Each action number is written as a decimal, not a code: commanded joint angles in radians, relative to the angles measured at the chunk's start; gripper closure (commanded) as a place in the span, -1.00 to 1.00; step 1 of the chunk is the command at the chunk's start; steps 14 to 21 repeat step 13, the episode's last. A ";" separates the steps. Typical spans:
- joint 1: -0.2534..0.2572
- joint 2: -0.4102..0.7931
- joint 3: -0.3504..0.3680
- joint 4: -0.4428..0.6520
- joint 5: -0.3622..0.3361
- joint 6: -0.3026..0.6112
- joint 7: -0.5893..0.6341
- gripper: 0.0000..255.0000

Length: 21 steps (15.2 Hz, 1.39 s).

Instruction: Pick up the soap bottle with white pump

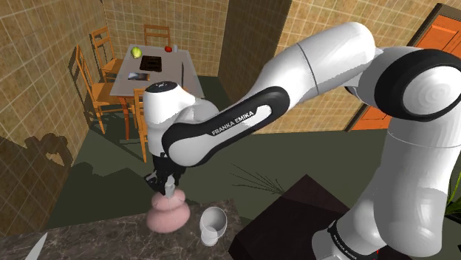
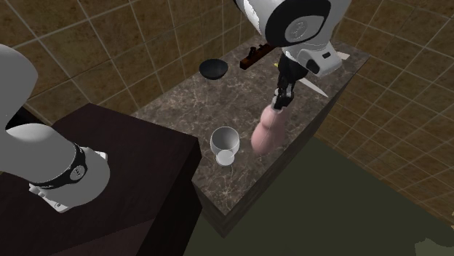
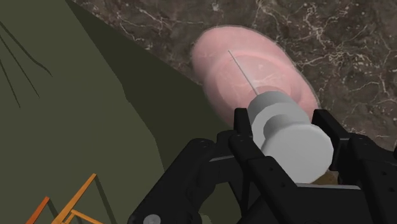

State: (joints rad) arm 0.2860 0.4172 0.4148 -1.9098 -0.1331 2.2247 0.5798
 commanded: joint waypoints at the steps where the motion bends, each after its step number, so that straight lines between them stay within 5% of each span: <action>1: -0.005 -0.018 0.004 0.005 0.009 -0.021 -0.006 1.00; 11: -0.018 -0.091 0.021 0.048 0.045 -0.131 -0.025 1.00; 21: -0.018 -0.092 0.021 0.049 0.045 -0.133 -0.025 1.00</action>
